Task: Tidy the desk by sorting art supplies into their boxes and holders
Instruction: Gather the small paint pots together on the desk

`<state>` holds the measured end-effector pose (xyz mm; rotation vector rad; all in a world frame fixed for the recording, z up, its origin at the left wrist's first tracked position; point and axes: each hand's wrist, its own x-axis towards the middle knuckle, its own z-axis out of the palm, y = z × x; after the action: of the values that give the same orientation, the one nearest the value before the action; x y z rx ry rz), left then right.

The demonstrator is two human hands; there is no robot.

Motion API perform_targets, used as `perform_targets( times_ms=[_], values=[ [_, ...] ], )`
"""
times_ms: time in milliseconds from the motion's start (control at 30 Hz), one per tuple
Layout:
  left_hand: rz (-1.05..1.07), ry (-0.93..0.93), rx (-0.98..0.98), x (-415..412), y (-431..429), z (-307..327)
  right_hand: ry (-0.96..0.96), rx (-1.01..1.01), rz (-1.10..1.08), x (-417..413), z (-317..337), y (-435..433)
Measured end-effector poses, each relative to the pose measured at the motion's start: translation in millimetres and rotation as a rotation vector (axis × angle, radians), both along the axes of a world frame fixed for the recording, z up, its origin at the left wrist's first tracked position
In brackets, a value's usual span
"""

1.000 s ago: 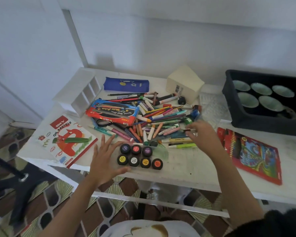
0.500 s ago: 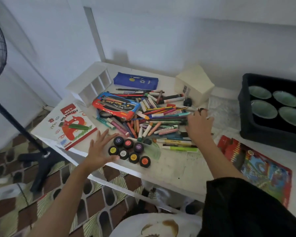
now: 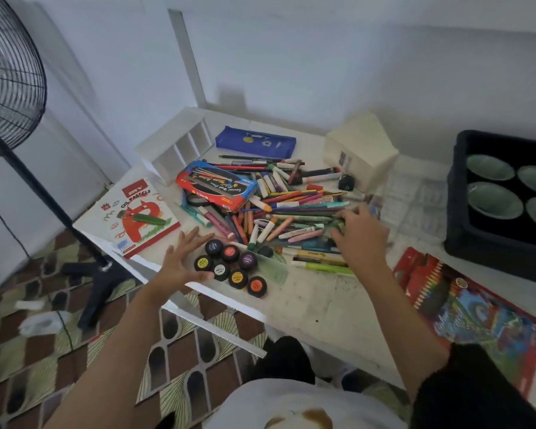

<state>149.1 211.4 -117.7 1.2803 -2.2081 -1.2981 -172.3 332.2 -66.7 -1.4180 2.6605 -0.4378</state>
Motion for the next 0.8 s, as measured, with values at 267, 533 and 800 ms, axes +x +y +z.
perform_targets(
  times_ms=[267, 533, 800],
  values=[
    [0.012, 0.036, 0.008, -2.1, 0.3, 1.2, -0.112, 0.018, -0.144, -15.4, -1.2, 24.2],
    [0.014, 0.031, -0.011, -5.0, -0.5, 0.9, -0.112, 0.096, -0.129, -35.5, 4.8, 24.9],
    [0.027, 0.067, 0.016, -4.6, 1.0, 1.2, -0.353, -0.100, -0.123, -53.0, 2.5, 11.0]
  ],
)
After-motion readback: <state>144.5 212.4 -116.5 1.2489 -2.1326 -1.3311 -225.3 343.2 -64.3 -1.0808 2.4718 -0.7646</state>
